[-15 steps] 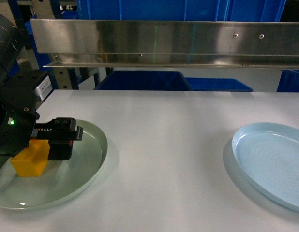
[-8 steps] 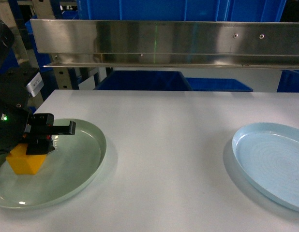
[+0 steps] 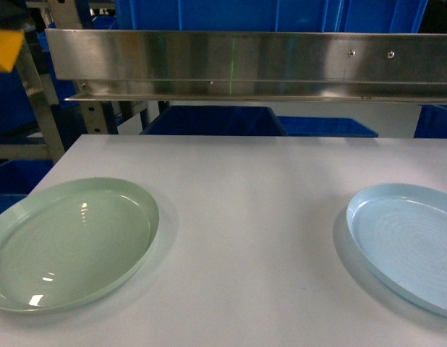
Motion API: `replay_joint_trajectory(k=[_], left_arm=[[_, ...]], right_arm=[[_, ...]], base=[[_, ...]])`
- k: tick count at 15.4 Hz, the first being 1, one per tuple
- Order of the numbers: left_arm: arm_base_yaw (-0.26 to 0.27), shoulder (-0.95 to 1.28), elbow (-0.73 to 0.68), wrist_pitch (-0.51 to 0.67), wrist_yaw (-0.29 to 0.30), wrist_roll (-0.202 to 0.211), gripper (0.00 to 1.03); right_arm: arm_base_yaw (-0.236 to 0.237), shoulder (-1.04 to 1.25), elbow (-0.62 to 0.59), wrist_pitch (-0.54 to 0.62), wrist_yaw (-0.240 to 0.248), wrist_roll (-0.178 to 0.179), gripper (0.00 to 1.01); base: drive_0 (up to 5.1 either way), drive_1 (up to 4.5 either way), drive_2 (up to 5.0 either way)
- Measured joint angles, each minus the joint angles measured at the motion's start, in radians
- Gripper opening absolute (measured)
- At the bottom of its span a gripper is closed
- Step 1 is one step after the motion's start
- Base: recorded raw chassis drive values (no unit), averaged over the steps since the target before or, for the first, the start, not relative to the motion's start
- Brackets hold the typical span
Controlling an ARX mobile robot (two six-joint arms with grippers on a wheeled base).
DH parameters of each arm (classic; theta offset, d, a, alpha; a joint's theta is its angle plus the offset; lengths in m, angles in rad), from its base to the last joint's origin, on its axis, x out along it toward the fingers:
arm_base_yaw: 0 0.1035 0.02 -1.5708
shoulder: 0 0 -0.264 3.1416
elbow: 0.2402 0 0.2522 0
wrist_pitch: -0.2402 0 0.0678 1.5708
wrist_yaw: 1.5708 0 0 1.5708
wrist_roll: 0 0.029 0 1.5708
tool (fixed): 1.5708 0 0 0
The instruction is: Sort and place red and yellow blocks in left bins
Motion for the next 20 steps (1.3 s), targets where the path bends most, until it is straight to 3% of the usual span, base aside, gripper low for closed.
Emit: replay_joint_trajectory(k=[2, 4, 6, 10, 13, 20], left_arm=[[0.061, -0.121, -0.101, -0.008, 0.023, 0.041, 0.26], [0.107, -0.245, -0.154, 0.002, 0.023, 0.051, 0.26], [0.103, -0.408, -0.19, -0.023, 0.088, 0.069, 0.26], [0.112, -0.402, -0.212, -0.024, 0.071, 0.074, 0.26], [0.127, -0.405, -0.232, 0.056, 0.055, 0.074, 0.26], [0.133, -0.399, -0.238, 0.056, 0.048, 0.074, 0.26]], right_arm=[[0.0, 0.0, 0.0, 0.0, 0.0, 0.0, 0.27], [0.0, 0.0, 0.0, 0.0, 0.0, 0.0, 0.27], [0.0, 0.0, 0.0, 0.0, 0.0, 0.0, 0.27], [0.0, 0.0, 0.0, 0.0, 0.0, 0.0, 0.27], [0.0, 0.0, 0.0, 0.0, 0.0, 0.0, 0.27], [0.0, 0.0, 0.0, 0.0, 0.0, 0.0, 0.27]], base=[[0.0, 0.0, 0.0], [0.0, 0.0, 0.0], [0.0, 0.0, 0.0], [0.0, 0.0, 0.0], [0.0, 0.0, 0.0], [0.0, 0.0, 0.0]])
